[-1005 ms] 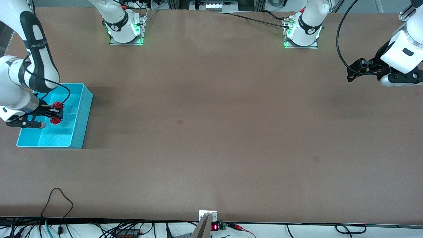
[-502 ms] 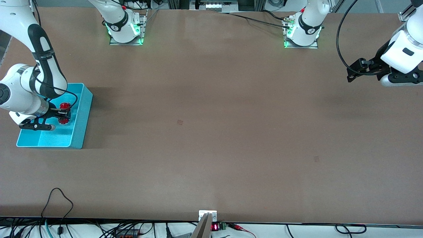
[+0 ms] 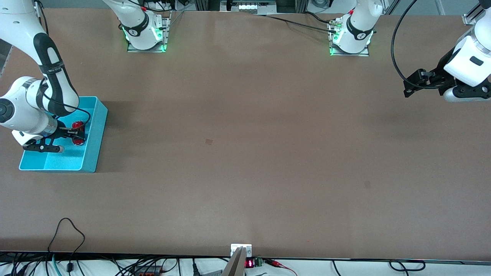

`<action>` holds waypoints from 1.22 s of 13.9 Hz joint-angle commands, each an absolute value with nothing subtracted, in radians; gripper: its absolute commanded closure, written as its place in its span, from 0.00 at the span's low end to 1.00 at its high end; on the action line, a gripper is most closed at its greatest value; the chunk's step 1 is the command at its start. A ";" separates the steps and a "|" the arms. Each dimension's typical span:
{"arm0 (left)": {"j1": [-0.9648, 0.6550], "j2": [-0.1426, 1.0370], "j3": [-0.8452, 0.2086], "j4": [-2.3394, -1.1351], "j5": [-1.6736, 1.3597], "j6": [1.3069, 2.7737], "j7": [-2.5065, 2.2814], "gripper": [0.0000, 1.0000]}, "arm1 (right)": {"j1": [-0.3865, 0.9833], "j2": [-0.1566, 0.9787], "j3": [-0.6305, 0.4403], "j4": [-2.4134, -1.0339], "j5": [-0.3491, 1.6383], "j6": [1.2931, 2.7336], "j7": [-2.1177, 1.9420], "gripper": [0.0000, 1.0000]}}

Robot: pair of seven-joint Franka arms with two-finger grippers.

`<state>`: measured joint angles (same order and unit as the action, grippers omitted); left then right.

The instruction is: Wind red beetle toy and store in blue box

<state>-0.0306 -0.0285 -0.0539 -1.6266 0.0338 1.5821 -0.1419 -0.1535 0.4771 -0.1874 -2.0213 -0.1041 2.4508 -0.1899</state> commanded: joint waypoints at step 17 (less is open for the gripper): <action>-0.034 -0.011 -0.055 -1.589 0.026 1.554 -0.141 0.00 | -0.109 0.081 -0.011 -1.461 -0.012 1.455 -0.187 0.00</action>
